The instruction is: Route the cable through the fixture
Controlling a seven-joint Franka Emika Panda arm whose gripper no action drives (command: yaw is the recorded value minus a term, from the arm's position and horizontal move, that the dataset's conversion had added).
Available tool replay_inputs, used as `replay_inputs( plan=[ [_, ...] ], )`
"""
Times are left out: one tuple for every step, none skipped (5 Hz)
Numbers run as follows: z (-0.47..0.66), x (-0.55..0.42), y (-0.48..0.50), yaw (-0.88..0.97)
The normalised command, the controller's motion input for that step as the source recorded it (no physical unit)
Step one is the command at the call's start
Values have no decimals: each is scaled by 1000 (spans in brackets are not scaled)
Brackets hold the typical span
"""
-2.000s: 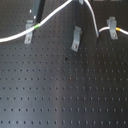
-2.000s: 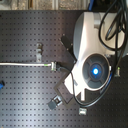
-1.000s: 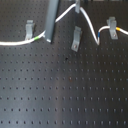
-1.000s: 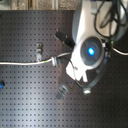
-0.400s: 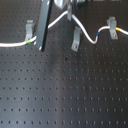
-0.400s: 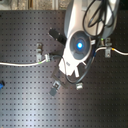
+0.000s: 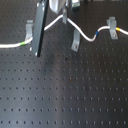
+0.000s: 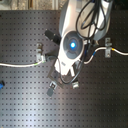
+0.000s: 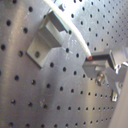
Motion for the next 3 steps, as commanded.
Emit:
replay_inputs(
  plan=[
    [-1, 12, 20, 0],
    [384, 85, 159, -49],
    [468, 16, 37, -91]
  ],
)
